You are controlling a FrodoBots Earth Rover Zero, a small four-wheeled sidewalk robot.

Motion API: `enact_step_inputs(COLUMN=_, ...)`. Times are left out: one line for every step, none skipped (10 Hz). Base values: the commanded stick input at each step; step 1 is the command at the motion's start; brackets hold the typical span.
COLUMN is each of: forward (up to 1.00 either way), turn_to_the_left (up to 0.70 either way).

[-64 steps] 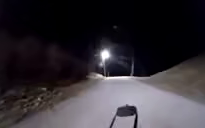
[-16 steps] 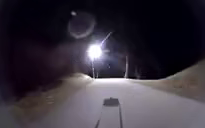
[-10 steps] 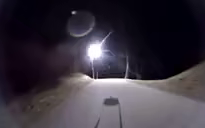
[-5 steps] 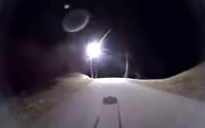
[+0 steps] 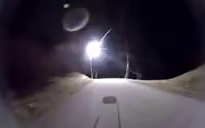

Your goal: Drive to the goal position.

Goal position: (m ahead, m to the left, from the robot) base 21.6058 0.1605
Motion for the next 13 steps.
enact_step_inputs(forward=0.7, turn_to_the_left=0.0)
enact_step_inputs(forward=0.7, turn_to_the_left=0.0)
enact_step_inputs(forward=0.7, turn_to_the_left=0.0)
enact_step_inputs(forward=0.7, turn_to_the_left=0.0)
enact_step_inputs(forward=0.7, turn_to_the_left=0.0)
enact_step_inputs(forward=0.7, turn_to_the_left=0.0)
enact_step_inputs(forward=0.7, turn_to_the_left=0.0)
enact_step_inputs(forward=0.38, turn_to_the_left=0.0)
enact_step_inputs(forward=0.11, turn_to_the_left=0.0)
enact_step_inputs(forward=0.41, turn_to_the_left=0.0)
enact_step_inputs(forward=0.7, turn_to_the_left=0.0)
enact_step_inputs(forward=0.7, turn_to_the_left=0.0)
enact_step_inputs(forward=0.7, turn_to_the_left=0.0)
